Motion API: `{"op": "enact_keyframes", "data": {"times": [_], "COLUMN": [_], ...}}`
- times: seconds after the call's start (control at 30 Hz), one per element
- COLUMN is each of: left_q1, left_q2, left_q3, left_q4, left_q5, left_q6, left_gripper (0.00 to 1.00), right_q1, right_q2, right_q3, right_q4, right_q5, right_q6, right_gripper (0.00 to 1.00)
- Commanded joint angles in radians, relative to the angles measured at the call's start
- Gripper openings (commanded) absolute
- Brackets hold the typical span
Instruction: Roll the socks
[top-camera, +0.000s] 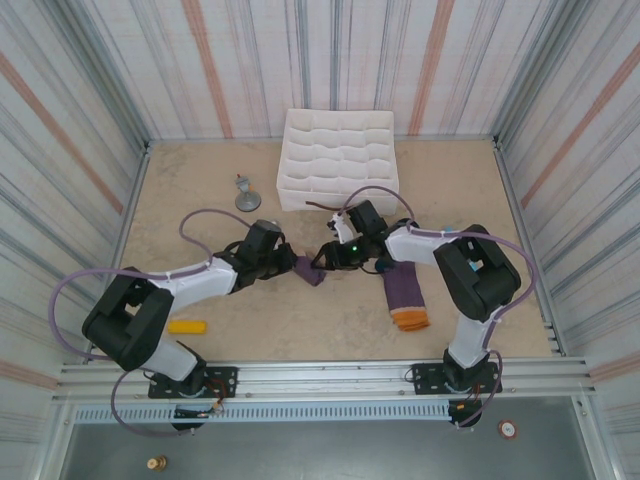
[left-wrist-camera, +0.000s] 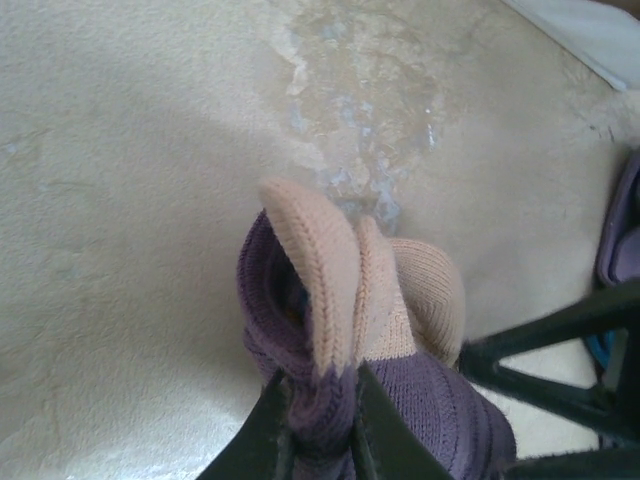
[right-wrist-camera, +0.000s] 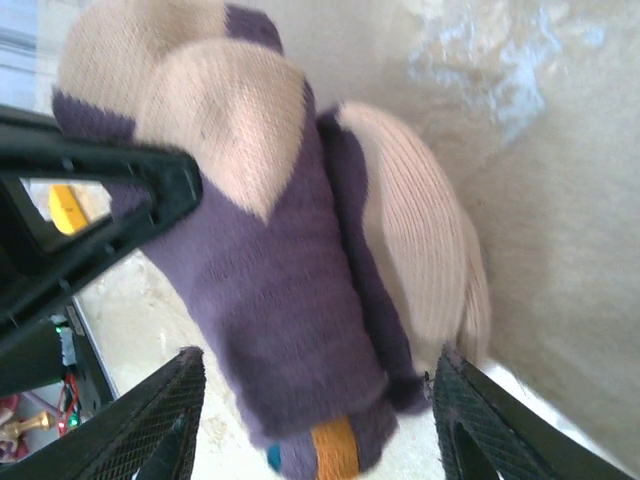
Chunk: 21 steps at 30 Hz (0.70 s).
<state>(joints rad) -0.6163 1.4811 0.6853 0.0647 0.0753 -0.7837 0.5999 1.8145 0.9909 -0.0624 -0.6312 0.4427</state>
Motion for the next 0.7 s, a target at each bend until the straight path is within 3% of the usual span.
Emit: {"op": "enact_keyframes", "data": {"times": [0.0,0.67], "left_q1": [0.006,0.041], "left_q2": [0.011,0.067], "left_q3": [-0.001,0.003], "left_q4": [0.041,0.069], "left_q5": [0.043,0.202], "left_q6": [0.105,0.292], "left_gripper": [0.0,0.0], "right_q1": [-0.009,-0.068], "right_q2": [0.038,0.079], "right_q3": [0.037,-0.002], "right_q4": [-0.04,-0.011], "right_q5": [-0.022,-0.047], "right_q6": [0.0,0.005], "right_gripper": [0.64,0.52]}}
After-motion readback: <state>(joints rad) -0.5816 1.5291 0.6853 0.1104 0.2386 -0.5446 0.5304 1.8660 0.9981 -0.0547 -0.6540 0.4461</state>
